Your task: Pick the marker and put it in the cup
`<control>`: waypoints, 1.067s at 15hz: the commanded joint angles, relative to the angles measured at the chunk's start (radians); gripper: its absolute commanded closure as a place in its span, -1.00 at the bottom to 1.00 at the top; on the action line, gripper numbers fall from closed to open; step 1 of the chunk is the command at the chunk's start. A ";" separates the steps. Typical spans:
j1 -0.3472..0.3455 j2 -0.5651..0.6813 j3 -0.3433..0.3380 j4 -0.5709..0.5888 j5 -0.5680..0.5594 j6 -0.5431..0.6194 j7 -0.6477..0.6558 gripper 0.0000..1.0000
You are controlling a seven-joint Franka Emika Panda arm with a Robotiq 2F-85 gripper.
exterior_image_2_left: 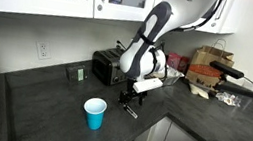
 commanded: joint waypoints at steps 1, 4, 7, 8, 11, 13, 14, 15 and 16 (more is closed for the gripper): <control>0.002 0.057 0.003 0.044 -0.009 0.006 -0.015 -1.00; 0.010 0.106 -0.009 0.076 -0.017 -0.002 -0.005 -0.98; 0.009 0.142 -0.015 0.113 -0.015 0.003 -0.002 -0.44; 0.014 0.150 -0.021 0.124 -0.020 0.006 0.003 -0.31; 0.008 0.168 -0.020 0.152 -0.015 -0.001 -0.002 0.20; 0.008 0.180 -0.028 0.166 -0.015 -0.007 0.006 0.46; 0.005 0.190 -0.032 0.175 -0.011 -0.017 0.008 0.64; 0.005 0.197 -0.039 0.179 -0.013 -0.017 0.011 0.77; 0.003 0.206 -0.044 0.184 -0.011 -0.020 0.013 0.94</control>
